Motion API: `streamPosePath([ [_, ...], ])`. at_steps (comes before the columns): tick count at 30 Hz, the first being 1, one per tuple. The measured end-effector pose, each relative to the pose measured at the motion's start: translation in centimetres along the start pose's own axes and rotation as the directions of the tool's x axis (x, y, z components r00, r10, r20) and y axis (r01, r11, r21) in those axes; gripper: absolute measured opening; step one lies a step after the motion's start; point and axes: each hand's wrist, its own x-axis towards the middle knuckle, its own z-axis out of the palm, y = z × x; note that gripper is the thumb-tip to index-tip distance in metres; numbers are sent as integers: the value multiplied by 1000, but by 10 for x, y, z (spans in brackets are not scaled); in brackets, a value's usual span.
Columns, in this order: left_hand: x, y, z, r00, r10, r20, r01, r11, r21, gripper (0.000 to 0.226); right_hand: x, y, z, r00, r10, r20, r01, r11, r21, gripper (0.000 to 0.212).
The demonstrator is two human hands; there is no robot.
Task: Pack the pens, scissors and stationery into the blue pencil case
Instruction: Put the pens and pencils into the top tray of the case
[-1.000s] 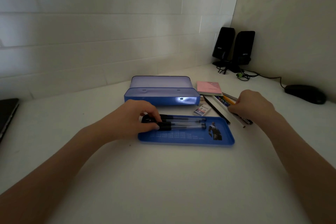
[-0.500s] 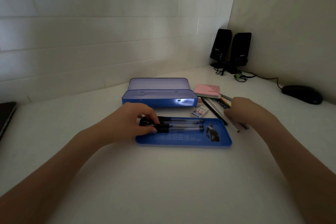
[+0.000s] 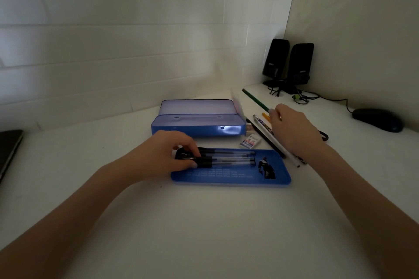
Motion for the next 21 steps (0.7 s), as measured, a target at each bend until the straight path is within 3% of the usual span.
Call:
streamPosePath([
  [3,0,0,0,1000,-13,2,13,1000,-5,17,-11,-16,-9,989,-140,-47,145,982,122,30],
  [6,0,0,0,1000,-23,-8,23,1000,-16,20,-22,-25,-14,918,-360,163,299,902,312,24],
  [8,0,0,0,998,-49,-30,48,998,-49,24,-26,-26,-11,837,-457,302,362,875,322,21],
  [13,1,1,-4,991,-133,-33,131,990,-49,41,-28,-26,-5,772,-482,413,398,875,276,15],
  [18,1,2,-4,992,-105,-63,100,992,-78,55,-30,-28,-8,731,-519,443,438,854,280,12],
  [21,-1,1,-5,997,-71,-30,69,996,-57,52,-32,-31,-10,695,-540,475,461,841,282,12],
])
